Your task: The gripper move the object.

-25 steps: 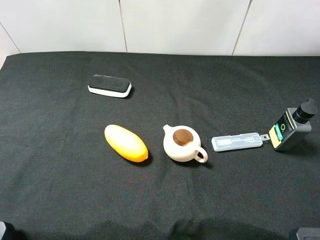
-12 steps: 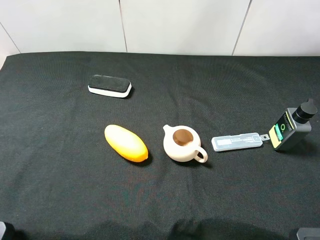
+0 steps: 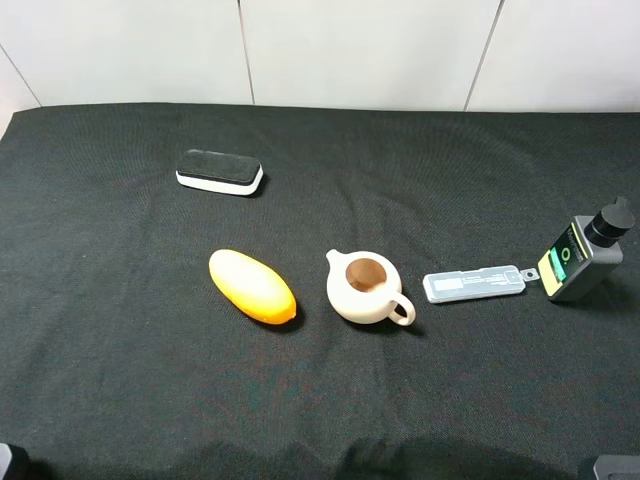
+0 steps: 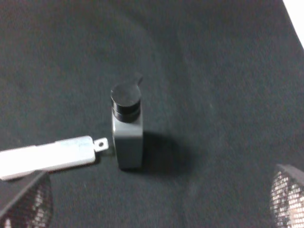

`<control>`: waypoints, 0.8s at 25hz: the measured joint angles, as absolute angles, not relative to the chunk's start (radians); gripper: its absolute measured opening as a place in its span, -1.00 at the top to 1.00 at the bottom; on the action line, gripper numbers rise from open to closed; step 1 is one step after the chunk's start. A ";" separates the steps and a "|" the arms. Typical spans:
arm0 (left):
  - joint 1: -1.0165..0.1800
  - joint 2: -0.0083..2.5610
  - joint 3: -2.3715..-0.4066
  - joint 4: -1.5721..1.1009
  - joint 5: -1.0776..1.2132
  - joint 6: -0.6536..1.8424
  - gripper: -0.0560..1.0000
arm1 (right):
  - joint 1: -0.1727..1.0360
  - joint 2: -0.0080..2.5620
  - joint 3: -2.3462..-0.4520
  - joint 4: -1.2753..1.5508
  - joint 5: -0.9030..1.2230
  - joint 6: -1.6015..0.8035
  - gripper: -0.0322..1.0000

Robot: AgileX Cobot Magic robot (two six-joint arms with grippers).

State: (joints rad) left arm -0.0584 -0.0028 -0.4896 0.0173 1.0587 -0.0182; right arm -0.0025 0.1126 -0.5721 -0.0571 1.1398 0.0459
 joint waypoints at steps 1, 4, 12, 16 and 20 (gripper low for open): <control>-0.058 -0.003 -0.490 0.017 1.059 -0.018 -0.39 | -0.003 0.093 -0.553 -0.052 1.125 0.047 -0.41; -0.058 -0.003 -0.490 0.017 1.059 -0.018 -0.39 | -0.003 0.043 -0.533 -0.035 1.110 0.047 -0.41; -0.058 -0.003 -0.490 0.017 1.059 -0.018 -0.39 | -0.003 -0.006 -0.533 -0.040 1.071 0.077 -0.41; -0.058 -0.003 -0.490 0.017 1.059 -0.018 -0.39 | -0.003 -0.007 -0.506 -0.053 1.040 0.117 -0.41; -0.058 -0.003 -0.490 0.017 1.059 -0.018 -0.39 | -0.003 -0.007 -0.499 -0.053 1.028 0.120 -0.41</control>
State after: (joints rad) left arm -0.0584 -0.0028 -0.4896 0.0173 1.0587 -0.0182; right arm -0.0025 -0.0069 -0.4989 -0.0533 1.0276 0.1201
